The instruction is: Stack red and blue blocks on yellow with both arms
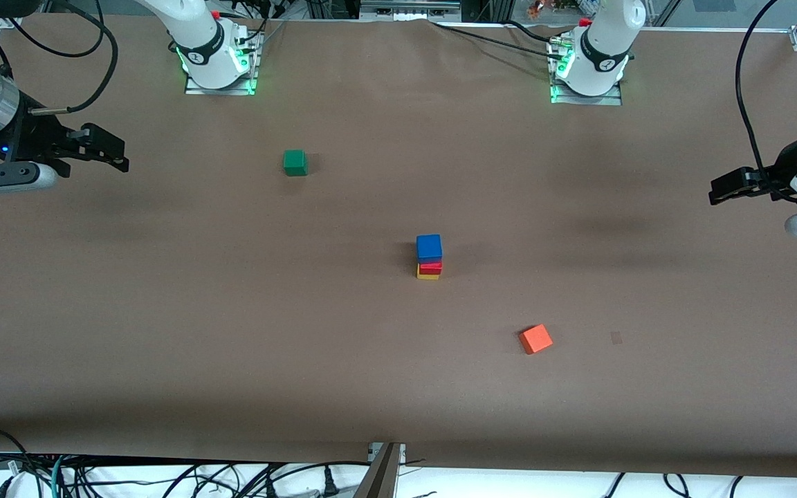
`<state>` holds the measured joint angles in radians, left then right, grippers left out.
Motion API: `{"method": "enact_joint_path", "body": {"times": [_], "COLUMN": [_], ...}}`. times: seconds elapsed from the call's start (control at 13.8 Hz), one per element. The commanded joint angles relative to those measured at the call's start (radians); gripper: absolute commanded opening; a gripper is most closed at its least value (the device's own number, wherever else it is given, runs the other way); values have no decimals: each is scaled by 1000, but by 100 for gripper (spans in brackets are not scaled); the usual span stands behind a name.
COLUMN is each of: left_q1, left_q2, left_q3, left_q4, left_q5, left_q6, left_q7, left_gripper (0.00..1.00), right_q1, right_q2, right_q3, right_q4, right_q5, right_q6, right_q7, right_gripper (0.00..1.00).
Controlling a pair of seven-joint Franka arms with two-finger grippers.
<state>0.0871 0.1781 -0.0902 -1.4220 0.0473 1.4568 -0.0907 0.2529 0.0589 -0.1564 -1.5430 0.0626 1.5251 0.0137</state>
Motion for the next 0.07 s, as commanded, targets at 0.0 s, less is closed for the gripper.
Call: {"method": "enact_joint_path", "body": {"times": [0.0], "left_q1": [7], "left_q2": [-9], "left_q3": [3], "left_q4": [-11], "left_q5": [-20], "left_q6": [13], "left_q7": [22], "left_gripper": [100], "right_q1": [-14], "right_q2": [6], "right_q3": [17], "right_q4": [23], "right_q5": [-14], "right_q6": [-23], "right_q7": [-15], "right_gripper": [100]}}
